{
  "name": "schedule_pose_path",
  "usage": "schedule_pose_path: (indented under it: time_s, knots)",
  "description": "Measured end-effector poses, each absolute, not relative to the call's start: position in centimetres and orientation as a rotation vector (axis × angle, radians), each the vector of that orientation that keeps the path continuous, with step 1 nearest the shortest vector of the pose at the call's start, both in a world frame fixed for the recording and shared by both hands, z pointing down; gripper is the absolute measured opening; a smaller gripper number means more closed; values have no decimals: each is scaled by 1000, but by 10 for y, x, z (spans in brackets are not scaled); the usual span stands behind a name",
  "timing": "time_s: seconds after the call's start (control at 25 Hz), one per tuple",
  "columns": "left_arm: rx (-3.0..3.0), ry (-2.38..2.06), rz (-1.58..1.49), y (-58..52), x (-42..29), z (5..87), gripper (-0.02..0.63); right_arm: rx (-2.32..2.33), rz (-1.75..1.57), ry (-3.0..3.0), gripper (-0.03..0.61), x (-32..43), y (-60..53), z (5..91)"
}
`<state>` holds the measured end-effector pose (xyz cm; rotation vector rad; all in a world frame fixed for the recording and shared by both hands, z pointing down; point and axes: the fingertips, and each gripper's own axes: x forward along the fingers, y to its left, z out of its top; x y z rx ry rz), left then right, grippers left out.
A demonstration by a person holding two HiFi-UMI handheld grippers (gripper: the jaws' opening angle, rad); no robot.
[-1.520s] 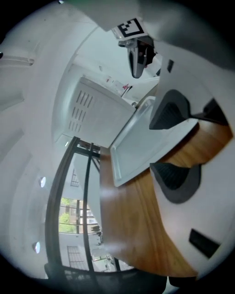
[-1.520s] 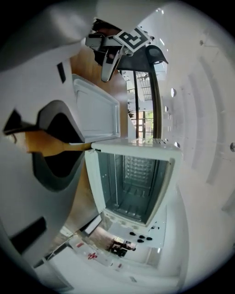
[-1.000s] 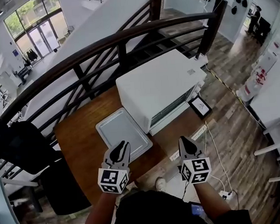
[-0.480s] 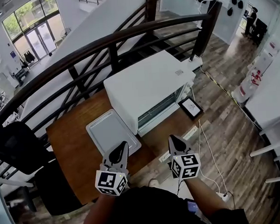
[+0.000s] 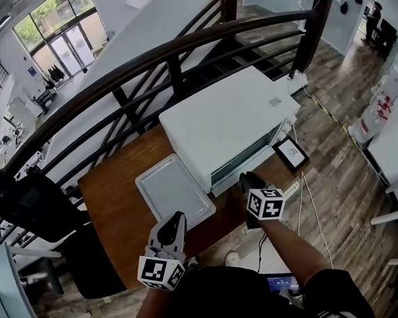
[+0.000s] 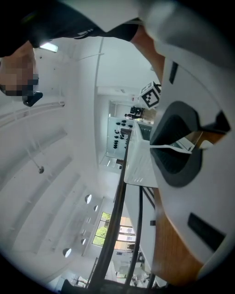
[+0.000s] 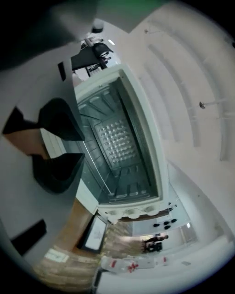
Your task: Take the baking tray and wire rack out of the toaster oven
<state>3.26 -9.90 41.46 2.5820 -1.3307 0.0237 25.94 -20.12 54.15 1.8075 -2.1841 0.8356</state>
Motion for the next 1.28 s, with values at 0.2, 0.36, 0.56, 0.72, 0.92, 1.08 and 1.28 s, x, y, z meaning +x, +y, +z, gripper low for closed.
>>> schedule_pose_path:
  time_s: [0.2,0.36,0.56,0.72,0.92,1.08,1.28]
  knots:
    - [2491,-1444,76,-102,-1,427,14,1901,1179,-2205,190,268,-251,562]
    - [2425,-1517,124,-101,-30,438,14,1918,1133,-2184,236,267,-282,571]
    - [2322,-1590,157,-85,-58,452,14,2030,1430,-2113,258,271,-301,592]
    - [2257,-1623,159,-70,-71,460,14,2039,1414,-2090,223,265,-308,600]
    - [2205,-1639,146,-56,-76,466,14,2028,1419,-2130,129,259,-305,598]
    - [2236,-1594,151,-51,-59,466,14,1997,1386,-2150,129,265,-290,598]
    - [2288,-1500,184,-52,-33,470,14,1953,1421,-2158,110,268,-273,596]
